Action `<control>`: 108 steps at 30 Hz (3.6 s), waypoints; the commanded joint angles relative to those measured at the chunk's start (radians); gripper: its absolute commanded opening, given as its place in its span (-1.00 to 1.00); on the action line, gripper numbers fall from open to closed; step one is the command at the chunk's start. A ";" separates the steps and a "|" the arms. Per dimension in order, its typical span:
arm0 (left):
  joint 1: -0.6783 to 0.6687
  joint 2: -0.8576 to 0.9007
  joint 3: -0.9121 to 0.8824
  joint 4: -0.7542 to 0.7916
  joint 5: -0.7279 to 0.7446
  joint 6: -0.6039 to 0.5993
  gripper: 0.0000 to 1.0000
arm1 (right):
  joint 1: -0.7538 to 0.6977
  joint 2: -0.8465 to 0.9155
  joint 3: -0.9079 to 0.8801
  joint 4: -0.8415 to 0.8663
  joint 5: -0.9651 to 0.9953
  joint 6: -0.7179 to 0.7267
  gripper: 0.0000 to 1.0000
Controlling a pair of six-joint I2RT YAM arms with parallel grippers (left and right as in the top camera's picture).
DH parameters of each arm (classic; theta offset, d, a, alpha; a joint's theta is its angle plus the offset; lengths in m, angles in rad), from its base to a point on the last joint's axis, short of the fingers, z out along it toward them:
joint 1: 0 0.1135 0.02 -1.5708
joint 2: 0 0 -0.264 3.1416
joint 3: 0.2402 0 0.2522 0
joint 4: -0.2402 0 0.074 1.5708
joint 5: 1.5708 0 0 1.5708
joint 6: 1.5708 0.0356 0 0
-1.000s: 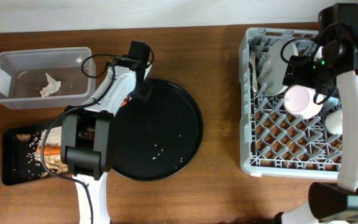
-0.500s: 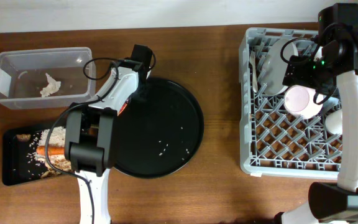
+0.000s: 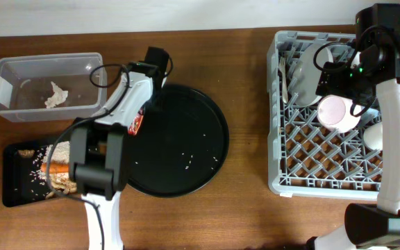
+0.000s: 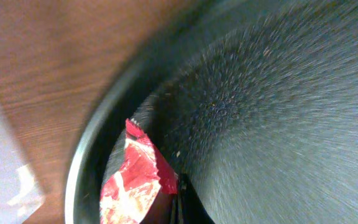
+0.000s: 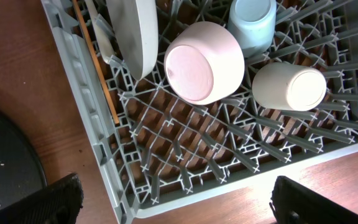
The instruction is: Sort waste into correct bins and load items into the dishwasher rack
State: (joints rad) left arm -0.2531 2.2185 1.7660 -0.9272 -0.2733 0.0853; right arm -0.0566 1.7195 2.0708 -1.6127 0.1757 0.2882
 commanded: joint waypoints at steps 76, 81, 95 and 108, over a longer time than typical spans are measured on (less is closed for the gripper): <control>0.167 -1.676 -0.813 -0.181 0.476 -0.137 0.98 | -0.003 -0.010 0.009 0.001 0.016 0.009 0.97; 0.110 -1.907 -1.210 0.242 0.465 -0.137 0.98 | -0.003 -0.010 0.009 0.001 0.016 0.009 0.97; 0.100 -2.185 -1.702 0.849 0.296 -0.137 0.98 | -0.003 -0.010 0.009 0.001 0.016 0.009 0.97; 0.197 -2.214 -1.758 0.844 0.269 -0.137 0.98 | -0.003 -0.010 0.009 0.001 0.016 0.009 0.97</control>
State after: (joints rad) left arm -0.0624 0.0135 0.0166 -0.0834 0.0093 -0.0669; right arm -0.0566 1.7195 2.0708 -1.6127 0.1757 0.2882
